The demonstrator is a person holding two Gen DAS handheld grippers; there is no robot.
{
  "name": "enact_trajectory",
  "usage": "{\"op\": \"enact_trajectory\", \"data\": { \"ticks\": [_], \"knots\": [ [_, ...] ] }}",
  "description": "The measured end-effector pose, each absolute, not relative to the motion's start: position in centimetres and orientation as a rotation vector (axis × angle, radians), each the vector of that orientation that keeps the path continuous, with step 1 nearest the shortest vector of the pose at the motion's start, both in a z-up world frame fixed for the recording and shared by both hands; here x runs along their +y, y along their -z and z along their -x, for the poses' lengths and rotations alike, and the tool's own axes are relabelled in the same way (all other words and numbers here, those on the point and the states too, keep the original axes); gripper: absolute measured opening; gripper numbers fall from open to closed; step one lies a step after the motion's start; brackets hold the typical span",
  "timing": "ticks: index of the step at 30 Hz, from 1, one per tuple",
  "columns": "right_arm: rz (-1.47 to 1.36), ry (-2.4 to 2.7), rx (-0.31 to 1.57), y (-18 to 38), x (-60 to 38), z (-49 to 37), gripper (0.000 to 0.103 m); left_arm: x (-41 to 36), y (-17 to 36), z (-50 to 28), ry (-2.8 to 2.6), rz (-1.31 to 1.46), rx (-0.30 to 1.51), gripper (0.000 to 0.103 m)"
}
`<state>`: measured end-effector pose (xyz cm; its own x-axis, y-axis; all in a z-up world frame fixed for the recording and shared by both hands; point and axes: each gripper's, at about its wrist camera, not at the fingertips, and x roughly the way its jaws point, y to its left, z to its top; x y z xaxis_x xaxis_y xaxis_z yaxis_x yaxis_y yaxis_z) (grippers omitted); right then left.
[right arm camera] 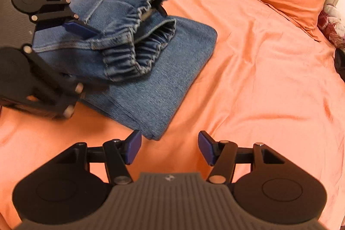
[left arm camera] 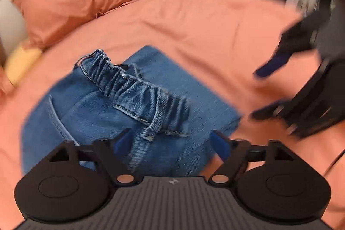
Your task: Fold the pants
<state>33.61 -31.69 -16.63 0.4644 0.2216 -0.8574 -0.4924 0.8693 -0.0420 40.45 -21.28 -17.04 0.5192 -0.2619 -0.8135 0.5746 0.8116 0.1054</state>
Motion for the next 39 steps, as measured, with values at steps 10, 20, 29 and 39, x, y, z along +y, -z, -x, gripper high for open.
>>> {"op": "enact_trajectory", "data": {
  "ticks": [10, 20, 29, 39],
  "knots": [
    [0.091, -0.447, 0.945, 12.4, -28.6, -35.3, 0.063, -12.9, 13.2, -39.9, 0.439, -0.368, 0.877, 0.089],
    [-0.258, -0.335, 1.018, 13.9, -26.3, -44.1, 0.075, -5.5, 13.3, -44.0, 0.279, -0.314, 0.917, 0.088],
    [-0.402, -0.332, 1.097, 17.5, -24.9, -48.3, 0.033, -2.1, 14.6, -45.0, 0.262, -0.244, 0.943, 0.088],
    [-0.047, -0.449, 0.836, 6.2, -19.4, -45.5, 0.009, -1.0, 13.5, -45.6, 0.204, -0.131, 0.918, 0.084]
  ]
}}
